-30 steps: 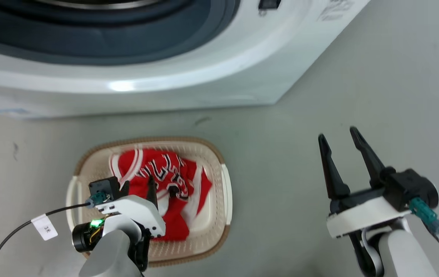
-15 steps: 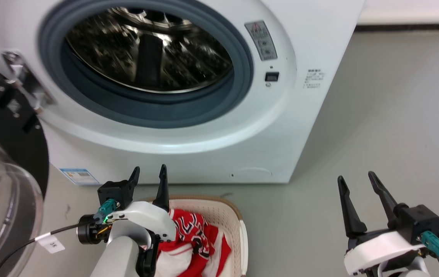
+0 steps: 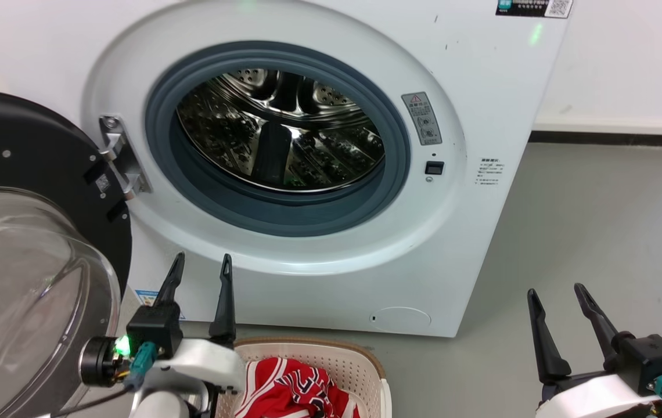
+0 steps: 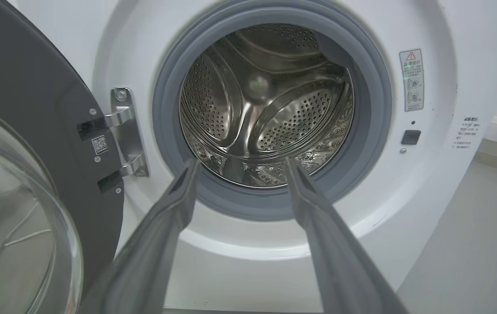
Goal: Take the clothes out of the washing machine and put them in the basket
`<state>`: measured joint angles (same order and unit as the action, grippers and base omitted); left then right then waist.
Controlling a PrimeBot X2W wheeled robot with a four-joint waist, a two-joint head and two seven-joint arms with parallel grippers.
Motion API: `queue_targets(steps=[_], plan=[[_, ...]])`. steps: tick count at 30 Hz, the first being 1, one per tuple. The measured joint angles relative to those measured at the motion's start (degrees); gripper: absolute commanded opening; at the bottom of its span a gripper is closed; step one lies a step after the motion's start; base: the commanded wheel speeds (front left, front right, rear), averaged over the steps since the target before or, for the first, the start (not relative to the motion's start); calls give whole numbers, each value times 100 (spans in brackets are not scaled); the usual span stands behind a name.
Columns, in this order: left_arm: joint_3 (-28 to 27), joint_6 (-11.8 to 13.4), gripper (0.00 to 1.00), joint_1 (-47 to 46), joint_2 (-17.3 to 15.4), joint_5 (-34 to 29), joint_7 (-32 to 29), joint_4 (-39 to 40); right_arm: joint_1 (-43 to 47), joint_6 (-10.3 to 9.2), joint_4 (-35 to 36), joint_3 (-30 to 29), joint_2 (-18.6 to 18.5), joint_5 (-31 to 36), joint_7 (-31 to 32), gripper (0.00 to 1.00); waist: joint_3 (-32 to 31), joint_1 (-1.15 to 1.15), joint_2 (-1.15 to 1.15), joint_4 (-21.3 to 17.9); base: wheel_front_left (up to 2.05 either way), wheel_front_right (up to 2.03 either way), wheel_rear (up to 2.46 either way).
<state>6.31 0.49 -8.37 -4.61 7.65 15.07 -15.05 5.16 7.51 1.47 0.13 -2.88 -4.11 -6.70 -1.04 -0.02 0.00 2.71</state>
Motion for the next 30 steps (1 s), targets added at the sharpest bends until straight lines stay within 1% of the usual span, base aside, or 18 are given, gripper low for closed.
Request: queue_targets(steps=[4,8,13,30], plan=[[60,13,100,313,-37,-170,0,319,113,0,52,-54,1,0,19,100,-113,0,0,81,0,0,0],[124,55,100,537,-76,-248,0,450,167,0,60,-80,1,0,21,100,-184,1,0,121,0,0,0],[152,71,100,732,-88,-234,-2,453,230,0,63,-99,1,-4,25,100,-247,1,0,112,0,0,0],[174,124,100,722,-137,-86,-104,310,238,0,18,-49,1,-46,13,100,-179,2,0,35,0,0,0]])
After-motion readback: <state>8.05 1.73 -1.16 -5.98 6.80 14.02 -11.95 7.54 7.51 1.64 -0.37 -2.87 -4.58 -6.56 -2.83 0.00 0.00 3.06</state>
